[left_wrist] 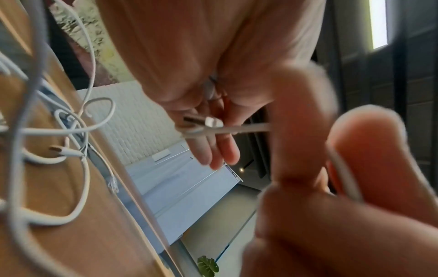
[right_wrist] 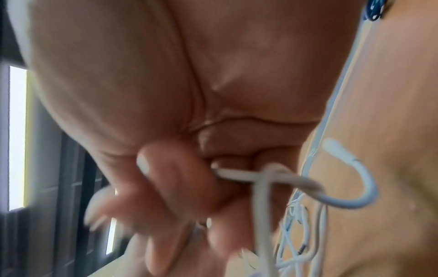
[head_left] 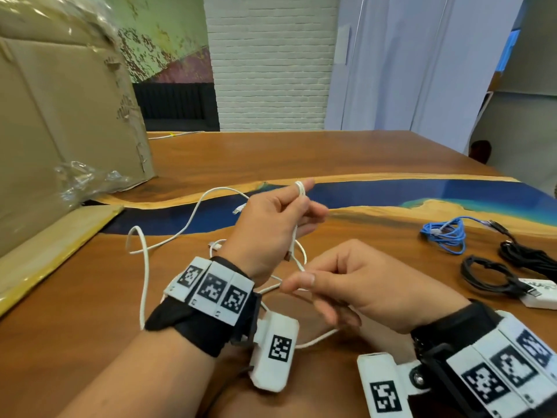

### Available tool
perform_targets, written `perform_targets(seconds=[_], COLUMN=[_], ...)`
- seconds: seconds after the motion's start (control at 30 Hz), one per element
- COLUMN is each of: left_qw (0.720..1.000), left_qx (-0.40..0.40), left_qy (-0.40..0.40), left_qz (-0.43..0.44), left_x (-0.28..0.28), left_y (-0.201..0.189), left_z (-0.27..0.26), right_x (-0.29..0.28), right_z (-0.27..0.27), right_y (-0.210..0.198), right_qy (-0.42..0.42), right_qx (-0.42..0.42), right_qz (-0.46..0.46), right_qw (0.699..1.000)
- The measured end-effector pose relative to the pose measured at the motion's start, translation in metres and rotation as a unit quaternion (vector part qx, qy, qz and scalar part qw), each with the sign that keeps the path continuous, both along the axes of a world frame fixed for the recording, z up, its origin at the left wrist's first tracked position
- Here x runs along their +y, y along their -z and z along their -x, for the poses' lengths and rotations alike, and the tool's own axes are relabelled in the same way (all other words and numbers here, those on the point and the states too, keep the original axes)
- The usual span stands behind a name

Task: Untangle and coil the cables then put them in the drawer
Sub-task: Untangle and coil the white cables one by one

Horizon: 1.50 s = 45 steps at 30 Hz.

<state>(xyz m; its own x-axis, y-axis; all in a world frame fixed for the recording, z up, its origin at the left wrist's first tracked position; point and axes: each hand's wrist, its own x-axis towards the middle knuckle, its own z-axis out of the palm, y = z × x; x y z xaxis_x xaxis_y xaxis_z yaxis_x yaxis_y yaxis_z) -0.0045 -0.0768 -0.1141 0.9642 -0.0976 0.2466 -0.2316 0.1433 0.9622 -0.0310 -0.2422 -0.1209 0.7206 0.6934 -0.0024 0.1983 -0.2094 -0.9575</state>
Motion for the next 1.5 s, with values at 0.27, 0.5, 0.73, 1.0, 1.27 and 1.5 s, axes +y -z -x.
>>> perform_targets(seconds=[0.27,0.5,0.73,1.0,1.27,1.5], left_qw=[0.968,0.967,0.956,0.989,0.971,0.975], left_qx=[0.093,0.077,0.018,0.019,0.085,0.060], left_qy=[0.161,0.206,-0.008,0.047,0.216,0.090], left_qz=[-0.167,0.130,0.291,-0.142,-0.058,0.194], left_x=[0.004,0.010,0.026,0.006,0.025,0.026], left_y=[-0.003,-0.018,-0.024,-0.009,-0.018,-0.022], left_z=[0.012,0.012,-0.001,0.008,0.016,0.005], right_x=[-0.022,-0.024,-0.006,-0.006,-0.032,-0.023], right_z=[-0.016,-0.028,-0.009,-0.006,-0.021,-0.031], right_y=[-0.016,0.001,0.006,-0.002,-0.020,-0.003], right_qy=[0.210,0.257,0.076,0.057,0.255,0.279], right_qx=[0.126,0.108,0.057,0.055,0.146,0.176], right_qz=[-0.337,-0.214,-0.001,-0.185,-0.391,-0.349], right_qw=[0.909,0.936,0.995,0.979,0.872,0.877])
